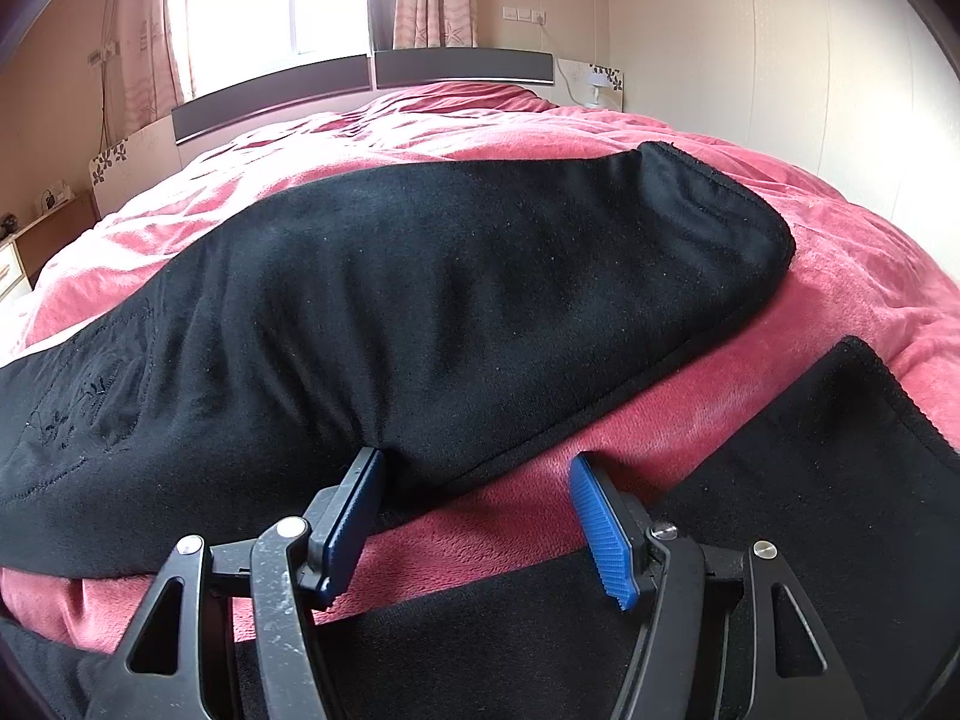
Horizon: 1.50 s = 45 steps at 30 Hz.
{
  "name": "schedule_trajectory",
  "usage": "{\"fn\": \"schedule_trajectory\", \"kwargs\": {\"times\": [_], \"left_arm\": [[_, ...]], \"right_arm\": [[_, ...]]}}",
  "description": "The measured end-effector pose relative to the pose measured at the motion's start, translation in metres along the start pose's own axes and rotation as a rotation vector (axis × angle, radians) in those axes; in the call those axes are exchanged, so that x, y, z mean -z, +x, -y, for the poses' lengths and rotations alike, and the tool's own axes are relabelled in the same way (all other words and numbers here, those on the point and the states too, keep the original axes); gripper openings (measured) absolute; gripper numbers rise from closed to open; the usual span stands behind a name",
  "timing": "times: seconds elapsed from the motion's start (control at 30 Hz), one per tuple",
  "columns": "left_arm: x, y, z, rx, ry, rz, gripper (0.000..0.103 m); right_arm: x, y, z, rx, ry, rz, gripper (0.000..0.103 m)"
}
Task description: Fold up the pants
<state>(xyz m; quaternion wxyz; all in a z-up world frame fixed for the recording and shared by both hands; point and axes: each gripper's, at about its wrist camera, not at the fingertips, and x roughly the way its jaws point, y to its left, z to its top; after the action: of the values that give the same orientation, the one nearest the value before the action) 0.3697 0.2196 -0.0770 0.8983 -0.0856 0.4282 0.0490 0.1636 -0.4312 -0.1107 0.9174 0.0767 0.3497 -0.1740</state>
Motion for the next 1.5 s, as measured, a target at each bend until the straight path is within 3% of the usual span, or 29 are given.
{"fn": "schedule_trajectory", "kwargs": {"times": [0.07,0.17,0.33,0.57,0.67,0.87,1.0,1.13,1.27,1.5], "left_arm": [[0.001,-0.001,0.001,-0.014,0.007,0.011,0.024],[0.004,-0.006,0.003,-0.002,0.022,0.026,0.017],[0.008,-0.040,0.003,0.019,0.003,0.126,0.013],[0.042,-0.107,-0.004,0.127,-0.105,0.253,0.012],[0.069,-0.118,-0.002,0.127,-0.139,0.246,0.012],[0.126,-0.108,-0.009,0.148,-0.257,0.150,0.012],[0.136,-0.100,-0.012,0.146,-0.285,0.137,0.012],[0.135,-0.089,-0.007,0.128,-0.254,0.119,0.013],[0.140,-0.085,-0.001,0.111,-0.231,0.117,0.013],[0.145,-0.081,-0.003,0.114,-0.236,0.114,0.013]], "right_arm": [[0.000,0.000,-0.002,0.001,0.000,0.000,0.064],[0.000,0.000,-0.001,0.000,0.000,0.000,0.064],[0.000,0.000,-0.003,0.000,-0.001,0.000,0.064],[0.000,0.000,-0.003,-0.001,0.000,0.000,0.064],[0.000,0.000,-0.004,-0.005,0.002,-0.003,0.064],[-0.012,0.004,0.004,-0.038,0.022,-0.070,0.064],[-0.032,-0.003,0.023,-0.135,0.095,-0.147,0.064],[-0.066,-0.025,0.054,-0.141,0.145,-0.063,0.065],[-0.113,-0.018,0.076,-0.056,0.127,-0.053,0.065],[-0.193,0.044,0.112,0.068,0.175,-0.160,0.064]]}}
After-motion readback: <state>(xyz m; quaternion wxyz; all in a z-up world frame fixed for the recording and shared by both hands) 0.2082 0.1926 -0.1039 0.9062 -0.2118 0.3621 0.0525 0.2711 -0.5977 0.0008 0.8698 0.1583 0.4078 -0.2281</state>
